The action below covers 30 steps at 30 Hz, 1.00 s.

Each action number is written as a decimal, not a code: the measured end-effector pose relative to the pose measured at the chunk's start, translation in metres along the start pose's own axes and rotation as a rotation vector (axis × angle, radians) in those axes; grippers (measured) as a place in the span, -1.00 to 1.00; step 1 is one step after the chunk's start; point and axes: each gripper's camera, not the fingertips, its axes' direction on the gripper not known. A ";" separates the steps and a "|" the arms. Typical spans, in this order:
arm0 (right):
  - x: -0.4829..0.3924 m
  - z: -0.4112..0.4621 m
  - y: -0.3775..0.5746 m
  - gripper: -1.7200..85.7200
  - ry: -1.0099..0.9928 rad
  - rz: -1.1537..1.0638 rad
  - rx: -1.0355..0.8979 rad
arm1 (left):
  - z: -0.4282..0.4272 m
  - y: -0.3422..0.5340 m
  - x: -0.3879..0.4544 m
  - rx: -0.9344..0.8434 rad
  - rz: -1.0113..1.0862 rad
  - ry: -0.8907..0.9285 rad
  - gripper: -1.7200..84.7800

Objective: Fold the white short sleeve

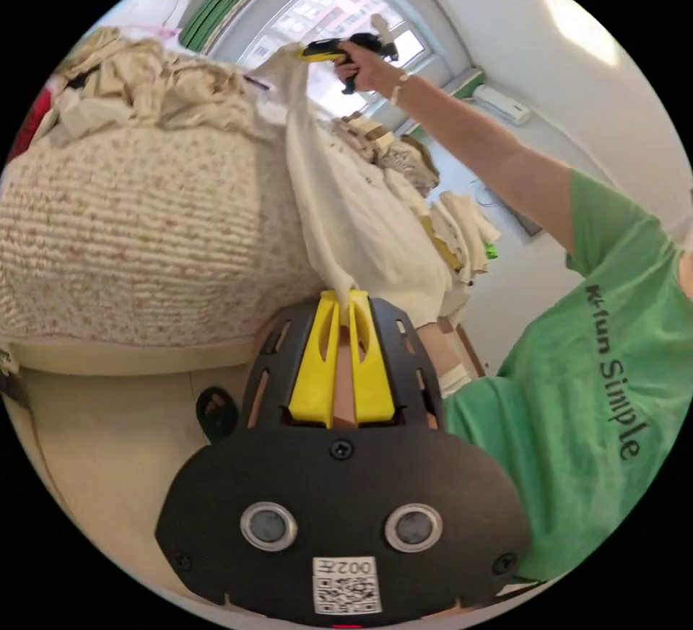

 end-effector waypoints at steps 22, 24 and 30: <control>0.399 -0.039 0.286 -0.93 -0.090 0.891 0.051 | 0.181 -0.052 0.177 -0.450 0.376 0.197 -0.99; 0.415 -0.047 0.320 -0.92 -0.068 0.889 0.028 | 0.215 -0.040 0.195 -0.535 0.416 0.155 -0.99; 0.406 -0.088 0.384 -0.97 -0.004 0.739 0.030 | 0.241 0.007 0.230 -0.610 0.573 -0.041 -0.98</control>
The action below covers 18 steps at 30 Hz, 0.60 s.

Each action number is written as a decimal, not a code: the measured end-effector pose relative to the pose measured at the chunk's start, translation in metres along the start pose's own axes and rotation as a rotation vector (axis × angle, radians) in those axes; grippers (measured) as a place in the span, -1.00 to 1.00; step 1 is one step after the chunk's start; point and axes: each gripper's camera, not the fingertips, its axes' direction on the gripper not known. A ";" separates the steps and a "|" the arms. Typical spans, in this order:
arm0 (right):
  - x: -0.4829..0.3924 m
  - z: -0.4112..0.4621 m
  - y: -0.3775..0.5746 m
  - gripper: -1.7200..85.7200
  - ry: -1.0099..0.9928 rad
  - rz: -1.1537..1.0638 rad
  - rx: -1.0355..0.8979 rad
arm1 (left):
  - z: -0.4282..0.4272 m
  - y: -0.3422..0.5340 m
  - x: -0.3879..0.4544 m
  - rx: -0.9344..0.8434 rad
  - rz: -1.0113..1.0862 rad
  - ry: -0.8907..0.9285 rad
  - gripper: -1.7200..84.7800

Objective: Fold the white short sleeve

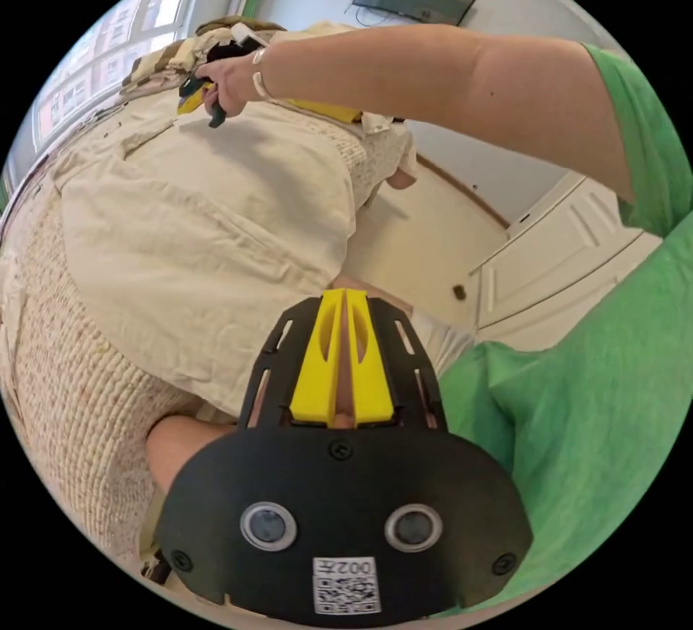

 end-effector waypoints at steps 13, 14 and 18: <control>-0.038 -0.041 0.224 -0.98 -0.160 -0.438 -0.032 | -0.064 0.152 -0.121 0.480 -0.674 0.162 -0.87; -0.036 -0.044 0.242 -0.97 -0.168 -0.442 -0.015 | -0.061 0.155 -0.126 0.493 -0.684 0.192 -0.85; -0.030 -0.065 0.286 -0.95 -0.175 -0.442 0.068 | -0.045 0.149 -0.147 0.463 -0.743 0.147 -0.75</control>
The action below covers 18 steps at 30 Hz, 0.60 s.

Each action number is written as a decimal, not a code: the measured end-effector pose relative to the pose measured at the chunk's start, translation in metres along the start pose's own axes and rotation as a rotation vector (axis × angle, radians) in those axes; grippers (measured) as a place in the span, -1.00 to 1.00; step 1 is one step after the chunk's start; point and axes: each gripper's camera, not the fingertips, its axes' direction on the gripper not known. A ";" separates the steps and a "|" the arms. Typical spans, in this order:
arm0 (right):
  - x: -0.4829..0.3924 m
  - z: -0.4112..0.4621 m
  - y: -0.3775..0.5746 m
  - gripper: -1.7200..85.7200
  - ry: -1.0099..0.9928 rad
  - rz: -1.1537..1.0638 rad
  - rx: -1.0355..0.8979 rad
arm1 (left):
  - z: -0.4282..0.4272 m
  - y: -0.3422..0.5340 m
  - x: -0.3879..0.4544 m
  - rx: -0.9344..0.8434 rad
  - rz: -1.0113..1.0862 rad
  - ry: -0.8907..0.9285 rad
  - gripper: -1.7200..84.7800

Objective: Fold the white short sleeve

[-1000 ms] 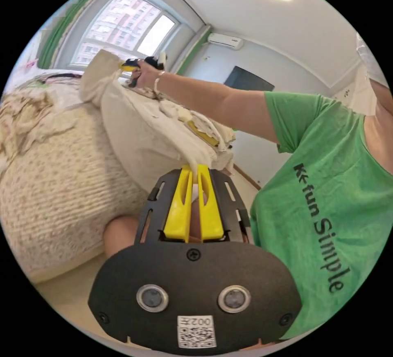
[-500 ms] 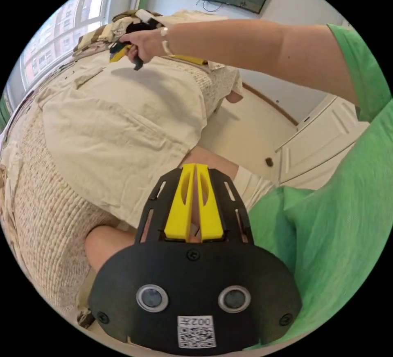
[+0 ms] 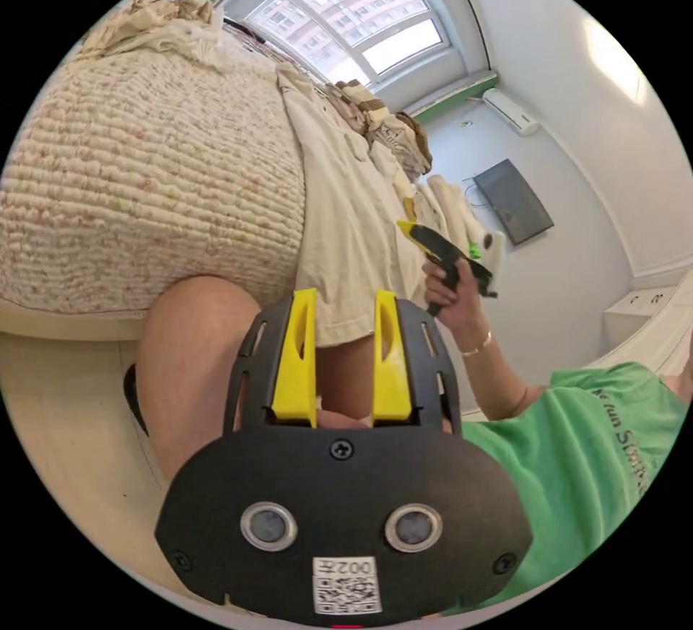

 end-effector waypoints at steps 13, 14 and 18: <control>-0.043 -0.049 0.048 -0.82 0.036 -0.077 0.117 | 0.095 -0.032 -0.003 -0.296 -0.040 0.069 -0.81; -0.047 -0.047 0.048 -0.82 0.029 -0.077 0.110 | 0.095 -0.032 -0.002 -0.295 -0.028 0.079 -0.85; -0.069 -0.042 0.044 -0.83 0.057 -0.119 0.098 | 0.070 -0.033 0.023 -0.262 0.103 -0.091 -0.96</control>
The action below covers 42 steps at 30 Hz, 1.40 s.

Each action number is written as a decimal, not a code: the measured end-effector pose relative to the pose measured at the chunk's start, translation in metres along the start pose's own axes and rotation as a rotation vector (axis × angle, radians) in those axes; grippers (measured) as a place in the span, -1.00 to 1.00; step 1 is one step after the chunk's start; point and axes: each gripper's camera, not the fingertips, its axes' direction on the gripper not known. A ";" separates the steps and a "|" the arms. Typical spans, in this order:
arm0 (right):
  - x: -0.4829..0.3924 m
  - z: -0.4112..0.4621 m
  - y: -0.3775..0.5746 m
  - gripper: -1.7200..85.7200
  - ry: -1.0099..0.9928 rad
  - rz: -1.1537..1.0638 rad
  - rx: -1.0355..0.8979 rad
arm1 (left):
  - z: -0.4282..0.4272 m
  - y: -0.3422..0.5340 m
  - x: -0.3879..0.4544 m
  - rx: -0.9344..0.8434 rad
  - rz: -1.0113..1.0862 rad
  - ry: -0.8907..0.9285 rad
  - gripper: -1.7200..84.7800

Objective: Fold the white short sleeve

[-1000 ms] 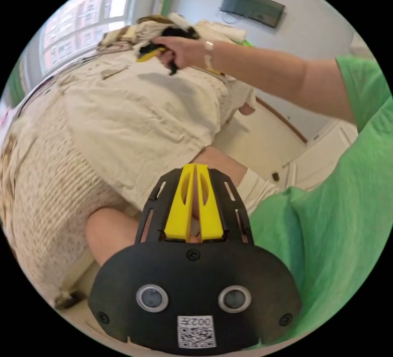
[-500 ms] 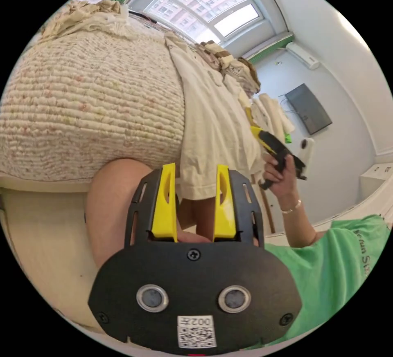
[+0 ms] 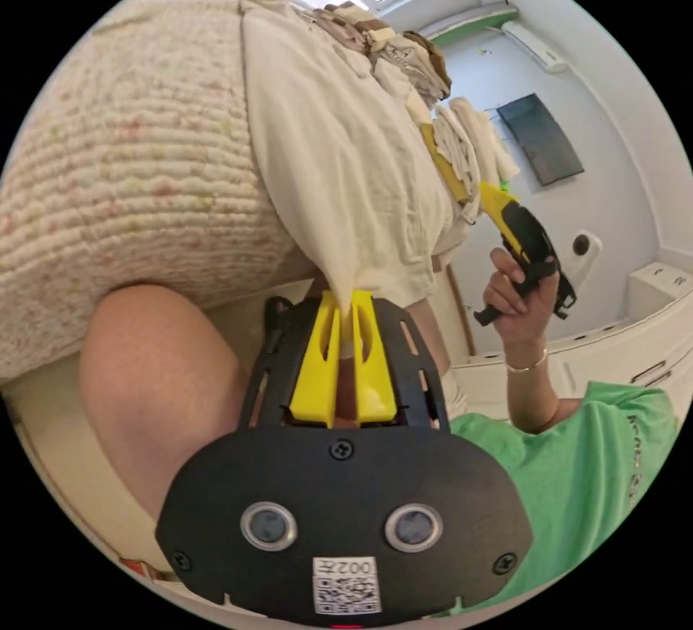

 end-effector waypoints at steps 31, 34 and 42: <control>-0.061 0.476 -0.443 -0.80 0.565 -0.476 -0.417 | -0.016 0.050 0.013 -0.058 0.223 -0.093 -0.98; -0.028 0.475 -0.483 -0.94 0.480 -0.347 -0.380 | -0.012 0.051 0.004 -0.064 0.196 -0.053 -0.98; 0.098 0.455 -0.545 -0.96 0.379 -0.024 -0.360 | -0.014 0.047 -0.024 -0.033 0.061 0.010 -0.99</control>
